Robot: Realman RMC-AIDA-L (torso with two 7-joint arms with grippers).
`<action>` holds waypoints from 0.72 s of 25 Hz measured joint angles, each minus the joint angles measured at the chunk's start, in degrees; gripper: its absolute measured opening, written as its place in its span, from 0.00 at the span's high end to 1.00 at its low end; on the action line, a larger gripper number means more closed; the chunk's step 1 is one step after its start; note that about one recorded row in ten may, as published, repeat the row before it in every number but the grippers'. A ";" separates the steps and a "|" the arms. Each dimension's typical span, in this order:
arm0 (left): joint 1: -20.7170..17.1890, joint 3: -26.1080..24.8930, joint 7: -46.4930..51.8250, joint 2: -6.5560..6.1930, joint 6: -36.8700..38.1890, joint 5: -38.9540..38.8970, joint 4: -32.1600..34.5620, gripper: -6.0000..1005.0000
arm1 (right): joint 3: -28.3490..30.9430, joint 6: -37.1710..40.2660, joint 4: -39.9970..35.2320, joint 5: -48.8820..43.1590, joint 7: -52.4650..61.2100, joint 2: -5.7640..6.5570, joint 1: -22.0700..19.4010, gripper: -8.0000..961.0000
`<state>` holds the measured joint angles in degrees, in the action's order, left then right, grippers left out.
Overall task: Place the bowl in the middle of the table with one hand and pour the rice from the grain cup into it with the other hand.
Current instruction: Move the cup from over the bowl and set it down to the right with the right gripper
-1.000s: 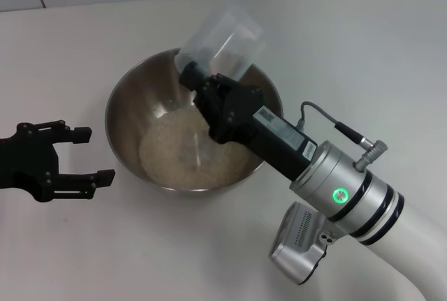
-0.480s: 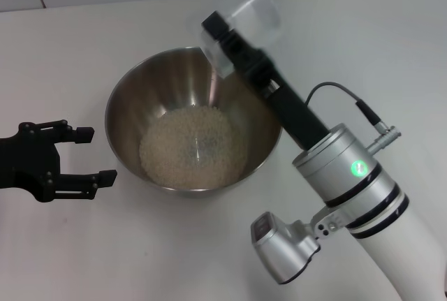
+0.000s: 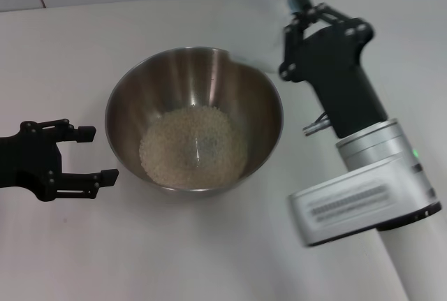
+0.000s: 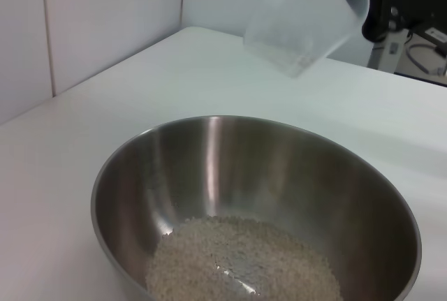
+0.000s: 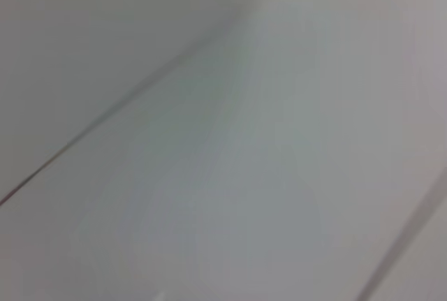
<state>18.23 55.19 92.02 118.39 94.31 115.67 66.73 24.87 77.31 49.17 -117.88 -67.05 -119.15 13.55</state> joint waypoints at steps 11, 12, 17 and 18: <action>0.05 -0.01 0.00 0.08 0.00 -0.05 -0.01 0.14 | 11.52 -3.47 -24.69 0.03 54.18 -0.31 6.12 0.91; 0.05 0.00 0.00 0.08 0.01 -0.06 -0.02 0.14 | 11.54 -5.36 -27.36 0.08 57.00 -0.39 7.65 0.91; 0.05 0.00 0.00 0.08 0.13 -0.10 -0.02 0.14 | 11.17 -15.74 -32.79 -0.26 62.78 -0.40 12.94 0.90; 0.05 0.00 0.00 0.08 0.15 -0.09 -0.02 0.14 | 10.93 -17.80 -32.99 -0.35 62.78 -0.33 13.62 0.90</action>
<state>18.28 55.19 92.02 118.47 94.46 115.57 66.71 35.80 59.52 16.18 -118.23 -4.27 -119.47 27.18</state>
